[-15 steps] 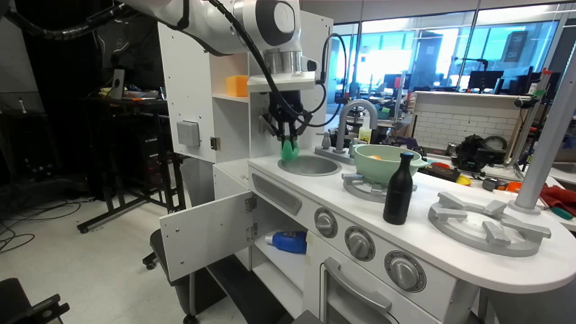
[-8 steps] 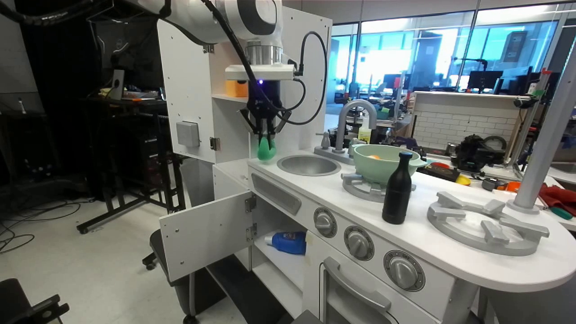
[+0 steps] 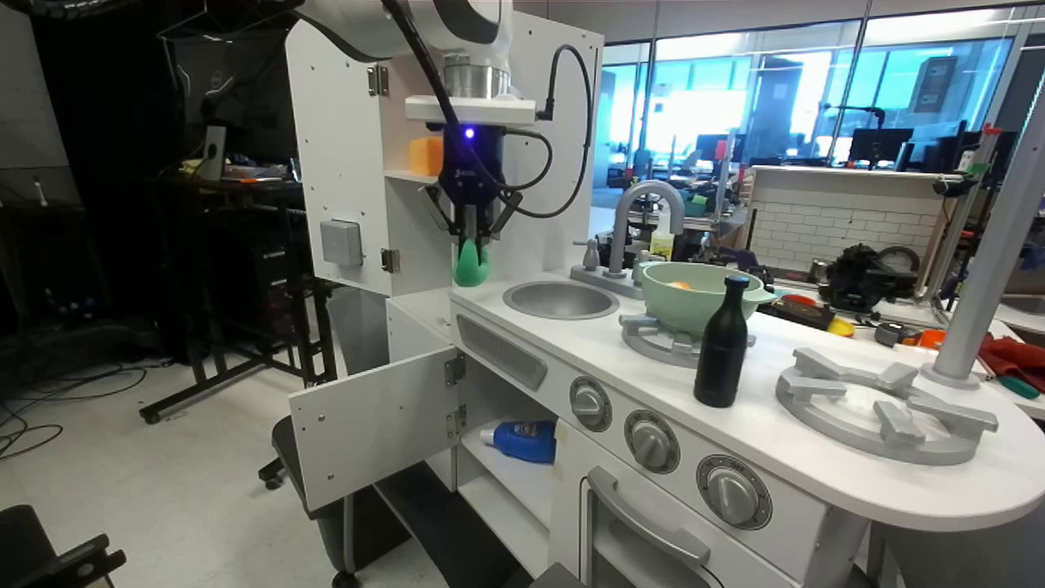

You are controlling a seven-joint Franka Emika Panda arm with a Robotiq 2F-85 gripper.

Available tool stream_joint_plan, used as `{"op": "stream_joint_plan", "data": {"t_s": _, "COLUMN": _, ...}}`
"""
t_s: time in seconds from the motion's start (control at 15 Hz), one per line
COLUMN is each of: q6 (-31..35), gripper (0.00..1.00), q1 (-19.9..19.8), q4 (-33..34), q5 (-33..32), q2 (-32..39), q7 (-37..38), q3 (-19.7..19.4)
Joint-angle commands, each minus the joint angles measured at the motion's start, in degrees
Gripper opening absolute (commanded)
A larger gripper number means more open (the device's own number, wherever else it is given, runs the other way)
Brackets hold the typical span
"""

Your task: Open the bottom door of cabinet, pick up the blue bottle and light green object and put them in the bottom compartment.

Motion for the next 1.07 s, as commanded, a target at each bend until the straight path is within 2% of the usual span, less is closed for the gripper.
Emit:
{"op": "stream_joint_plan", "data": {"t_s": 0.0, "q6": -5.2, "gripper": 0.04, "q1": -0.3, "q4": -4.6, "q5": -0.2, "q2": -3.8, "q7": -6.3, "q3": 0.9}}
{"op": "stream_joint_plan", "data": {"t_s": 0.4, "q6": -8.4, "gripper": 0.04, "q1": 0.1, "q4": -13.0, "q5": -1.0, "q2": -8.6, "q7": -12.3, "q3": 0.4}}
{"op": "stream_joint_plan", "data": {"t_s": 0.73, "q6": -6.7, "gripper": 0.04, "q1": 0.4, "q4": -27.1, "q5": -2.1, "q2": -15.5, "q7": -17.7, "q3": 0.3}}
{"op": "stream_joint_plan", "data": {"t_s": 1.0, "q6": -3.7, "gripper": 0.04, "q1": 1.0, "q4": -38.2, "q5": -3.5, "q2": -20.6, "q7": -17.9, "q3": 0.0}}
